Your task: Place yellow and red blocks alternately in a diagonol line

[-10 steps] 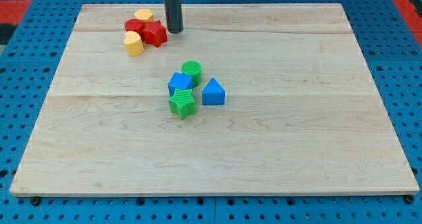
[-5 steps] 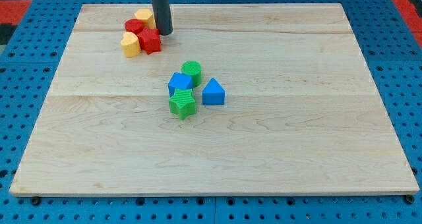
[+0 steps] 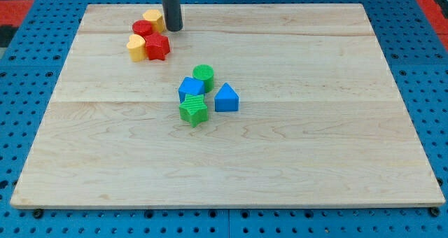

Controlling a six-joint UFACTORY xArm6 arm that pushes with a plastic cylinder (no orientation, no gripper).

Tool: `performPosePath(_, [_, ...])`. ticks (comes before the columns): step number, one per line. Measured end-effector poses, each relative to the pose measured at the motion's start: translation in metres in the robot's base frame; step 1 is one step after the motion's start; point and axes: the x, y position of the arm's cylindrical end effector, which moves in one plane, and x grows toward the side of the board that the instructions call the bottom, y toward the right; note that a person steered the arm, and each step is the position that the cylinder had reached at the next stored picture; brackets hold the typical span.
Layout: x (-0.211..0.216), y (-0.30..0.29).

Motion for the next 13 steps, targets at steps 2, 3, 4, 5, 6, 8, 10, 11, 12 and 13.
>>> performPosePath(2, [-0.029, -0.044])
performPosePath(3, [-0.028, -0.052])
performPosePath(4, [-0.028, 0.017])
performPosePath(5, [-0.004, 0.023])
performPosePath(6, [-0.001, 0.002])
performPosePath(8, [0.001, -0.045])
performPosePath(10, [0.007, -0.015])
performPosePath(11, [0.027, -0.012])
performPosePath(12, [0.042, -0.009])
performPosePath(13, [0.06, -0.005])
